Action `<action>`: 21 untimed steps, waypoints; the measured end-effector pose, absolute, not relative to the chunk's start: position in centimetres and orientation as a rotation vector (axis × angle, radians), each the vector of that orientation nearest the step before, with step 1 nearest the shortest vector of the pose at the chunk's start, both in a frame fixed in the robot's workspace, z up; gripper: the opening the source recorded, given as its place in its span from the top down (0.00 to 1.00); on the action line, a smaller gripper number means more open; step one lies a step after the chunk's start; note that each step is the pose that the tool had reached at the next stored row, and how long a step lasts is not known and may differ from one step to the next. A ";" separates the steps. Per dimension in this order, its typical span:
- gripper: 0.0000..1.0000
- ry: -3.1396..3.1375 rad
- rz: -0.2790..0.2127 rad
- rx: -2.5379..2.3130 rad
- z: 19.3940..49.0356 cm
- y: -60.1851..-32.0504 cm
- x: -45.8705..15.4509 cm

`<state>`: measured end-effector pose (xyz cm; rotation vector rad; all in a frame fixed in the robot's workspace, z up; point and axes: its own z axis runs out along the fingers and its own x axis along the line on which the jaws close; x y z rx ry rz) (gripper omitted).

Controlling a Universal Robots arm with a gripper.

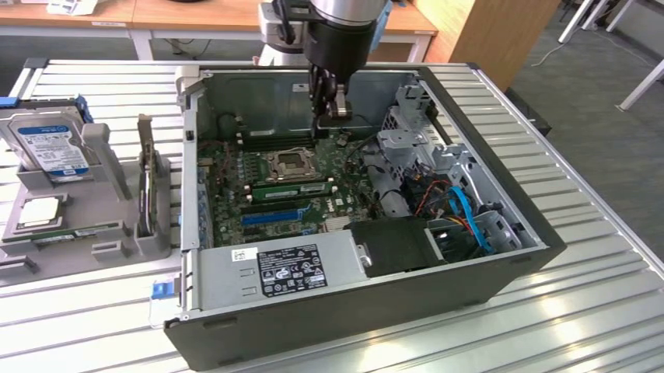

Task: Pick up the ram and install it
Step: 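Press down the ram until it locks into place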

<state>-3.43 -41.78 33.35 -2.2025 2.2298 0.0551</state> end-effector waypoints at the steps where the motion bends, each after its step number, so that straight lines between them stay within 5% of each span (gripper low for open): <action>1: 0.90 2.230 0.055 -2.202 33.4 -41.8 -3.3; 21: 0.90 2.228 0.060 -2.201 33.4 -41.8 -1.2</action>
